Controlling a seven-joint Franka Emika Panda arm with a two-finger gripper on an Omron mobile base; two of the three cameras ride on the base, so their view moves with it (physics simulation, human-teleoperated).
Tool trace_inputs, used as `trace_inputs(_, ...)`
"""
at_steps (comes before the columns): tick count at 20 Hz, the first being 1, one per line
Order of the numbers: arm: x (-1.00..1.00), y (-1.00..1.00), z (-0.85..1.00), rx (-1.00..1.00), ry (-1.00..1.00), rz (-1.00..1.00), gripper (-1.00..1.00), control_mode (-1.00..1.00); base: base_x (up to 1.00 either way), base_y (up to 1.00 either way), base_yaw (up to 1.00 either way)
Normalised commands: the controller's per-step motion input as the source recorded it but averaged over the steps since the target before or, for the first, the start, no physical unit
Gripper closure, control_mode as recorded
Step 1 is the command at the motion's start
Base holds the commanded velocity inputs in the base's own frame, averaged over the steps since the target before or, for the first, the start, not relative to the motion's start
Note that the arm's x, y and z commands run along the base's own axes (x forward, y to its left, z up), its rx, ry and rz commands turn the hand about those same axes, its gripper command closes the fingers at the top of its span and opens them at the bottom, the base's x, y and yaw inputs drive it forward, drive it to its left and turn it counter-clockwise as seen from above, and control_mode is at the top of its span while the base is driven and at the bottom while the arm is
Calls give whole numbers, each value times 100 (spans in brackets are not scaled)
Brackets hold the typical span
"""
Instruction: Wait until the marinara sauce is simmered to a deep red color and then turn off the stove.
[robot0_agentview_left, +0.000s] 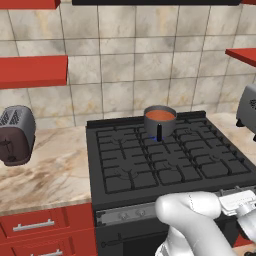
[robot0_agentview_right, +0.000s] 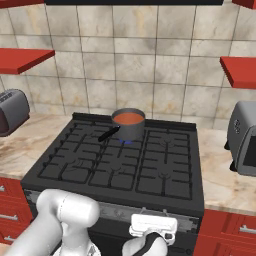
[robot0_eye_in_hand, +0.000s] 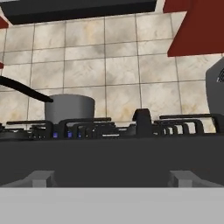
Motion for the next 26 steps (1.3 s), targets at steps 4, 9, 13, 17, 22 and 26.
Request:
trace_inputs(4, -12, 3, -13, 0, 0, 0, -100, -100, 0, 0, 0)
trace_inputs(9, -17, 4, -3, 0, 0, 0, -100, -100, 0, 0, 0)
trace_inputs(13, -11, 14, 0, 0, 0, 0, -100, -100, 0, 0, 0)
trace_inputs(17, 0, 36, 0, 0, 0, -1, -100, -100, 0, 0, 0)
trace_inputs(22, 0, 42, -5, 0, 1, -1, -100, -100, 0, 0, 0)
trace_inputs(26, 0, 26, -17, 0, 2, -1, -100, -100, 0, 0, 0)
